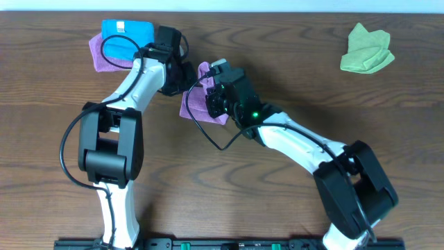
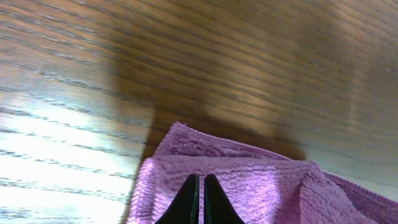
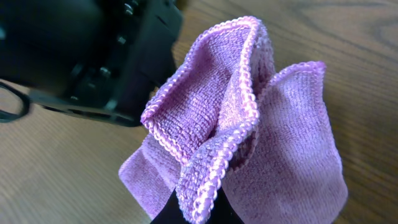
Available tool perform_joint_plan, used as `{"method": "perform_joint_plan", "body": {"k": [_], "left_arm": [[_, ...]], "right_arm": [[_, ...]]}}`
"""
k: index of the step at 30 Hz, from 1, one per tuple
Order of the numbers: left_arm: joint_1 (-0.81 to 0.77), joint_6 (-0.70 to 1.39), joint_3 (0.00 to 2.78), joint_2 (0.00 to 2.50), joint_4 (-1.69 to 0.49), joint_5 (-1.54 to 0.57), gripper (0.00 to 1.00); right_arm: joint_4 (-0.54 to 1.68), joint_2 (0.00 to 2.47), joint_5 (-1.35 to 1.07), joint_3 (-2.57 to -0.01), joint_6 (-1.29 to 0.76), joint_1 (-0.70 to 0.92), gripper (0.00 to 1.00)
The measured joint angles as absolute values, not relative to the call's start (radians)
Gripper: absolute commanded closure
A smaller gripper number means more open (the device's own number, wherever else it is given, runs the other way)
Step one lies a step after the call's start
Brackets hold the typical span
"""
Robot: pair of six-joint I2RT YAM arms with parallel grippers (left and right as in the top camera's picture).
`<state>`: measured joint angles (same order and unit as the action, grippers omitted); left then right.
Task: Fold the cloth
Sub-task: 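Fold the strip's right end with the right gripper toward the left gripper, then press the folded square down with the right gripper, then release and retract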
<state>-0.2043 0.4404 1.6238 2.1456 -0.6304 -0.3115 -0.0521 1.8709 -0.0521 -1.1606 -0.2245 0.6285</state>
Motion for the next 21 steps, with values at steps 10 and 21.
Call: {"method": "perform_joint_plan", "body": {"k": [10, 21], "left_arm": [[-0.141, 0.413, 1.624, 2.127, -0.654, -0.311, 0.95], [-0.063, 0.405, 1.624, 2.065, -0.657, -0.311, 0.94]], "right_arm": [[-0.084, 1.897, -0.052, -1.163, -0.223, 0.629, 0.99], [-0.047, 1.96, -0.052, -1.253, -0.222, 0.66, 0.99]]}}
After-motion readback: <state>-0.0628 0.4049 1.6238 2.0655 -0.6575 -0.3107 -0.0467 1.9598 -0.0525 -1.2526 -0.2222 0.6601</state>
